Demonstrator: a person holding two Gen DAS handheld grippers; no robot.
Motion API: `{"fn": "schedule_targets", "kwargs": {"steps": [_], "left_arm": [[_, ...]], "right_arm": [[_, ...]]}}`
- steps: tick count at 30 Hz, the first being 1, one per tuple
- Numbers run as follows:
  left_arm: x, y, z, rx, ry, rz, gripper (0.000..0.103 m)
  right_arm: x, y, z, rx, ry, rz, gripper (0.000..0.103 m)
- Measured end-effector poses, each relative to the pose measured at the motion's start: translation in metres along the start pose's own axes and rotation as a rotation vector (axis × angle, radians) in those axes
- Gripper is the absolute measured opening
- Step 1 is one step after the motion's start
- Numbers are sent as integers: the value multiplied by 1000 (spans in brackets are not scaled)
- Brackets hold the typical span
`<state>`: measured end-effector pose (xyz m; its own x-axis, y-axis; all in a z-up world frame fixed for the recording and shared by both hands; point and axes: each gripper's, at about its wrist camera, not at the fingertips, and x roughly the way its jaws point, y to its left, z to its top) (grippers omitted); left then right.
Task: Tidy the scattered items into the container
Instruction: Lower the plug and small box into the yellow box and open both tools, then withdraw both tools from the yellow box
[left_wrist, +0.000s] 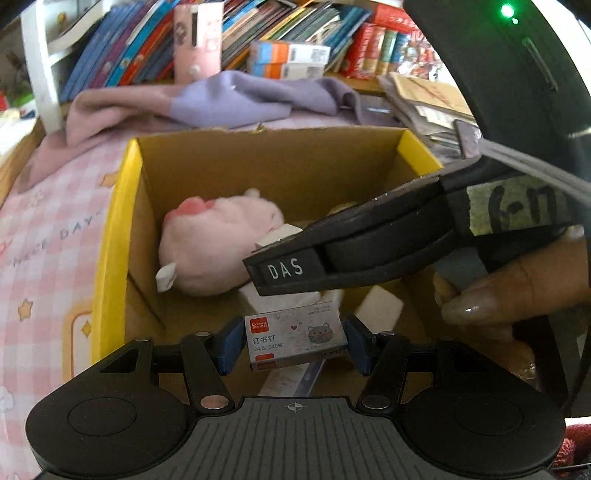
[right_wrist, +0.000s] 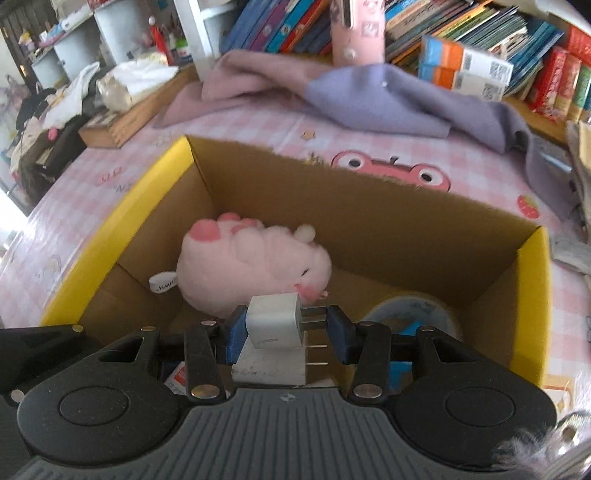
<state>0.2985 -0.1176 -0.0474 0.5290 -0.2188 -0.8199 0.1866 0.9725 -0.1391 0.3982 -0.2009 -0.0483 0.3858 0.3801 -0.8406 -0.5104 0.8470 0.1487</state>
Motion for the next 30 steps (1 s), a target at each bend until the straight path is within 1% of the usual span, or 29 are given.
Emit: {"fn": "schedule_targets", "kwargs": {"steps": [6,7,8,9,11,13,15,16,19,20,22,23,26,30], "left_arm": [[5,0,-6,-12,21,16,59],[5,-1,-7,-9,19,21,59],[4,-2,-8,-7,13,26,60],[2,-3,-9,-3,2,31,63],[-5,-6,-10,9,-29,31,68],[-15,-10,-11,31,-65,29,73],[-25,-14,-13,57,-97,37,74],[-30,-16,-14,70,-115,46,76],[-51,-20,-20,99,-182,67,79],[-59,-20,-23,102,-205,65,80],[-75,-18,-31,96,-254,62,85],[-81,-15,-34,93,-273,61,86],[-99,-7,-45,78,-314,65,88],[-122,8,-64,59,-347,83,91]], "right_arm": [[2,1,1,1,14,22,44],[0,1,1,0,1,22,46],[-3,2,1,-3,-19,21,50],[-7,2,0,-3,-37,23,52],[-16,2,0,4,-71,28,56],[-26,2,-1,8,-108,18,57],[-38,3,-3,14,-147,2,58],[-45,4,-5,21,-166,-5,59],[-65,8,-12,45,-223,-26,63],[-72,10,-15,53,-239,-32,68],[-86,15,-23,70,-279,-48,77],[-94,19,-28,80,-302,-61,79],[-116,31,-43,108,-371,-101,84],[-139,54,-64,108,-451,-163,87]]}}
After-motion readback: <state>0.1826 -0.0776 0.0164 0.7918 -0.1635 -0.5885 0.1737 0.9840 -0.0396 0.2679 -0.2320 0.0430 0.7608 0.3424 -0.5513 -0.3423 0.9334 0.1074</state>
